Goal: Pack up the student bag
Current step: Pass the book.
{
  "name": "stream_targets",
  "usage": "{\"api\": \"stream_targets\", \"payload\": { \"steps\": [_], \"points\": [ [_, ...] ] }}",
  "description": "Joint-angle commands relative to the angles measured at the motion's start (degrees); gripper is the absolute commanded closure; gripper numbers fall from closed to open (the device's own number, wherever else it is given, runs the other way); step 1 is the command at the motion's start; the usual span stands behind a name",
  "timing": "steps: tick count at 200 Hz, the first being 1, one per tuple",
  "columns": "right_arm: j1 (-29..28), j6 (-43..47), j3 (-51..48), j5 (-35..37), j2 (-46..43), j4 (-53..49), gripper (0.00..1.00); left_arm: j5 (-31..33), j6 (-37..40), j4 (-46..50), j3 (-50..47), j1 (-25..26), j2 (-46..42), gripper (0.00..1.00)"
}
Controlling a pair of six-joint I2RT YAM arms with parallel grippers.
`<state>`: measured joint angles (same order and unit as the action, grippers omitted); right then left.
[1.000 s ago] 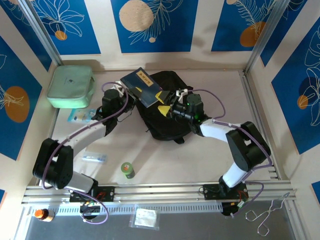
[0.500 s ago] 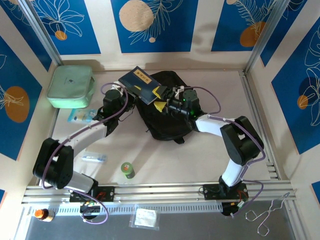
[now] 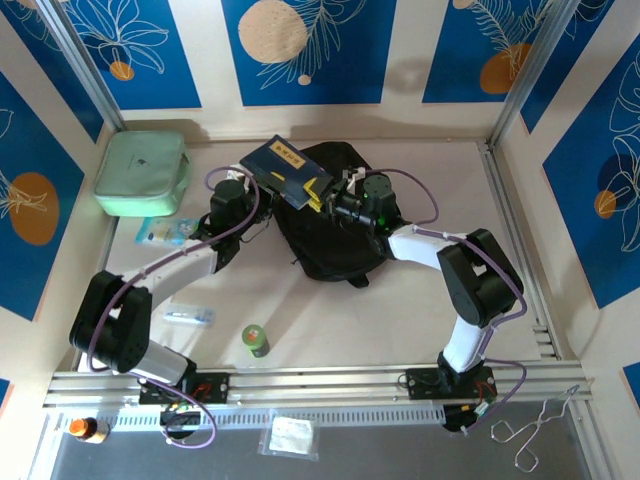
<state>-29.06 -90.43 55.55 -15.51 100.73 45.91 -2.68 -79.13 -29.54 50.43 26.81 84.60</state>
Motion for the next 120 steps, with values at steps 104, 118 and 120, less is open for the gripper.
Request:
{"api": "stream_targets", "payload": {
  "steps": [104, 118, 120],
  "points": [
    [9.6, 31.2, -4.4, 8.9, -26.3, -38.9, 0.98, -10.3, 42.3, 30.4, 9.5, 2.8, -0.7, 0.25],
    [11.5, 33.1, -5.0, 10.2, -29.2, -43.2, 0.98, -10.8, 44.9, 32.4, 11.3, 4.5, 0.9, 0.24],
    [11.8, 33.3, -5.1, 10.3, -29.7, -43.7, 0.99, -10.9, 45.3, 32.5, 11.5, 4.8, 1.1, 0.24]
  ]
}}
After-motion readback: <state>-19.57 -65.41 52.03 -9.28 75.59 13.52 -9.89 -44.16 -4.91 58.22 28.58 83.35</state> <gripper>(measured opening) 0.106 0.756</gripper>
